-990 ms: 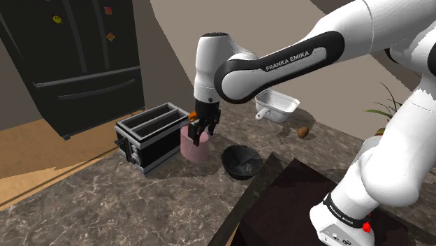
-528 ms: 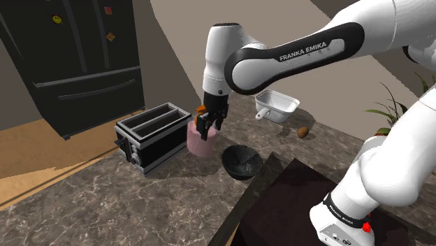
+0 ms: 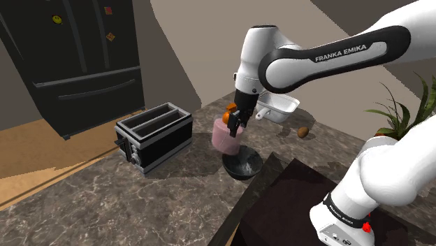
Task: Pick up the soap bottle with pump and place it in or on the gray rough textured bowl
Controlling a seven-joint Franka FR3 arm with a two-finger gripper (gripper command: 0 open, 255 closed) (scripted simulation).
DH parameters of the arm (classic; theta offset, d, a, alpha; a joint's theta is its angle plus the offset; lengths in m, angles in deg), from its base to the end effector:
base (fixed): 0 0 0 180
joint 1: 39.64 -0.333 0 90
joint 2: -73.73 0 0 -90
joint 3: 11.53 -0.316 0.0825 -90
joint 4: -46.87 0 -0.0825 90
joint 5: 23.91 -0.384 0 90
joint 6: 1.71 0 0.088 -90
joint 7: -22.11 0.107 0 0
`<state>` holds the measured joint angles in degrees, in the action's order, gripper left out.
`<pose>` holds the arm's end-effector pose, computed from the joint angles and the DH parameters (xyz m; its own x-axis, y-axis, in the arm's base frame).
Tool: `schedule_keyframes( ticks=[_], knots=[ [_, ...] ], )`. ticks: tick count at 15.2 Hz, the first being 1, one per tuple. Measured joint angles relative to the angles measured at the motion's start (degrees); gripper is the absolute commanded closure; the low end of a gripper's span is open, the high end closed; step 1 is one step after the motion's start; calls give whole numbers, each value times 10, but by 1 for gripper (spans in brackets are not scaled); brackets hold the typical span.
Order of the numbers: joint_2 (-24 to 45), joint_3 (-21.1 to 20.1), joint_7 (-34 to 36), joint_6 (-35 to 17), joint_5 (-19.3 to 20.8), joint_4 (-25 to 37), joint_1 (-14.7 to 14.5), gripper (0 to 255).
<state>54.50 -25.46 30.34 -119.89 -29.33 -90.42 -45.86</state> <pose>0.4113 0.1591 0.4393 0.9888 0.1492 -0.0059 0.1492 -0.9888 -0.0029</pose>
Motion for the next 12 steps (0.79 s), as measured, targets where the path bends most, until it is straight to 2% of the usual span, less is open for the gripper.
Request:
schedule_keyframes(
  ticks=[6, 12],
  knots=[
    [-117, 58, -76, 25, 6, -95, 19, 255],
    [-127, 67, -90, -10, 8, -141, 22, 255]
  ],
)
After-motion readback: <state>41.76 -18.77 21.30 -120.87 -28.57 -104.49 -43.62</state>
